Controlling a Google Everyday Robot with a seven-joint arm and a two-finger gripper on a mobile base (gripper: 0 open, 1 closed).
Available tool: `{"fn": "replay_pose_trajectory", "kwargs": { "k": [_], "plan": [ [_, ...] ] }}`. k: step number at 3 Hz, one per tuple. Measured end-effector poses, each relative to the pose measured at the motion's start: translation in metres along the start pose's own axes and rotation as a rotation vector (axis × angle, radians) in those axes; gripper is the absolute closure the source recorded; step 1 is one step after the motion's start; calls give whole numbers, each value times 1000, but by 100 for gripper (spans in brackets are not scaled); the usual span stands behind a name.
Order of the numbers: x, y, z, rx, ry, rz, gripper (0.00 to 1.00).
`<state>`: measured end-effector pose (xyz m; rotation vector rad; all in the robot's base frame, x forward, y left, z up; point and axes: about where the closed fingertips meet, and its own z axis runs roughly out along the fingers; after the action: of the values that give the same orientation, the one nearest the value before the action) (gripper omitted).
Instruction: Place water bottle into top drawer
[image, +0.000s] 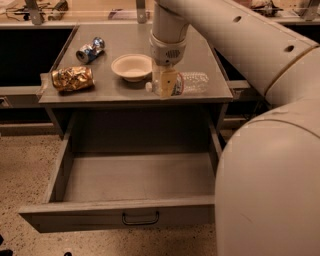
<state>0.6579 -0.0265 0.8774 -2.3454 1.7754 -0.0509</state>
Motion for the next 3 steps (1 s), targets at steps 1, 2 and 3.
{"fn": "replay_pose_trajectory", "kwargs": {
  "k": [1,2,3],
  "plan": [
    [-54,23,2,-3,0,63,100],
    [-56,34,13,-28,15,149,100],
    [-52,28,10,-9,-203,113,100]
  ]
}}
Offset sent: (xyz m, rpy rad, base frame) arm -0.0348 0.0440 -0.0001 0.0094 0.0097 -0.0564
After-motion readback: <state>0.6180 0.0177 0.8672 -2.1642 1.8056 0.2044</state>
